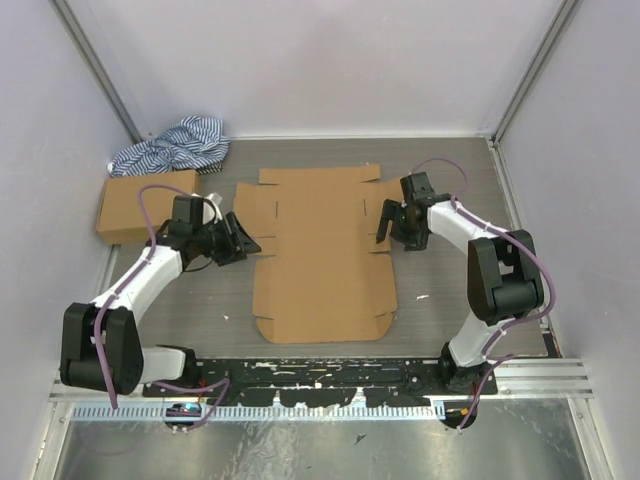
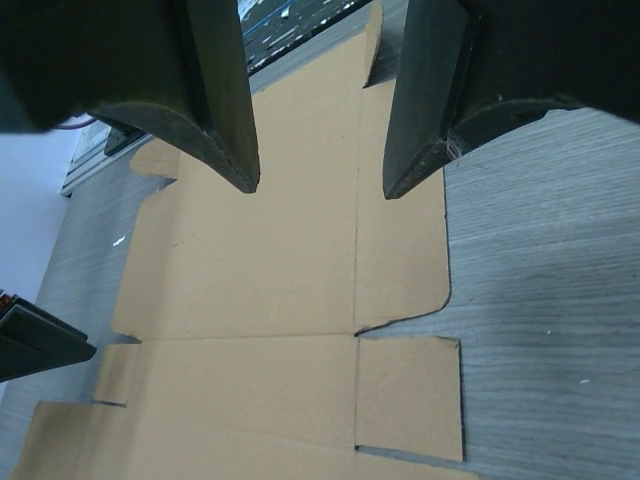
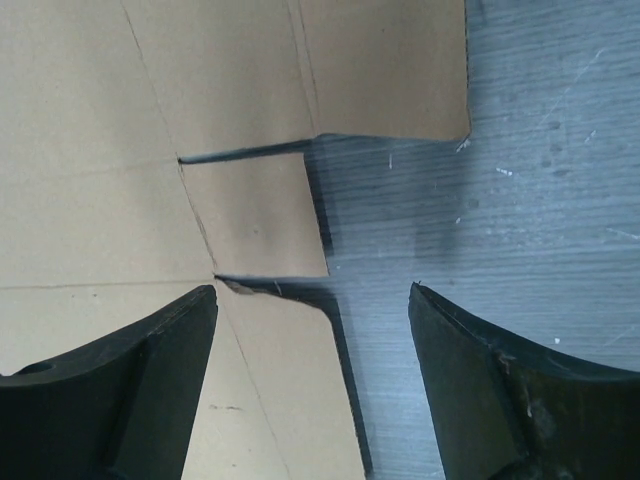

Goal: Fold the paper box

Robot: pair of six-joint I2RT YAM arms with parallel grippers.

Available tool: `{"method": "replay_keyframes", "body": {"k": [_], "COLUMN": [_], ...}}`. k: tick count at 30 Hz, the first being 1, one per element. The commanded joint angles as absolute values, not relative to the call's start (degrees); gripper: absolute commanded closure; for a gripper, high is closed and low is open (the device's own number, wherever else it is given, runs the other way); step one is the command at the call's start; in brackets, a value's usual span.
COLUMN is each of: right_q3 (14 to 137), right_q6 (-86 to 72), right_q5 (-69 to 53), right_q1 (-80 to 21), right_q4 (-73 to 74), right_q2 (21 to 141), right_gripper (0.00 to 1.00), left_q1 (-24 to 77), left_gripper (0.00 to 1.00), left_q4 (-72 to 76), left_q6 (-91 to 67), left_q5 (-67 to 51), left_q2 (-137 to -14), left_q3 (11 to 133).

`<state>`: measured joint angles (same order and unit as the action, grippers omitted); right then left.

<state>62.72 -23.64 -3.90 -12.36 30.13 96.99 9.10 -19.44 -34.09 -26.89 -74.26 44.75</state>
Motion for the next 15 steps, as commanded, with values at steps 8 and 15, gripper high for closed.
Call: {"method": "replay_keyframes", "body": {"k": [8, 15], "right_q3": [65.01, 66.29], "right_q6": [-22.14, -22.19], "right_q5": [-8.64, -8.53], "right_q1": [-12.54, -14.06], "right_q4": [21.93, 21.62], "right_q2": [101.33, 104.02], "right_gripper": [0.19, 0.27], "left_q1": [10.02, 10.01], "left_gripper": [0.4, 0.41], "left_q4": [-23.43, -23.64], "left_q6": [-32.27, -32.17], "left_q5": [-23.94, -23.17], "left_q2": [-75.67, -74.98], "left_q3": [43.93, 43.28]}}
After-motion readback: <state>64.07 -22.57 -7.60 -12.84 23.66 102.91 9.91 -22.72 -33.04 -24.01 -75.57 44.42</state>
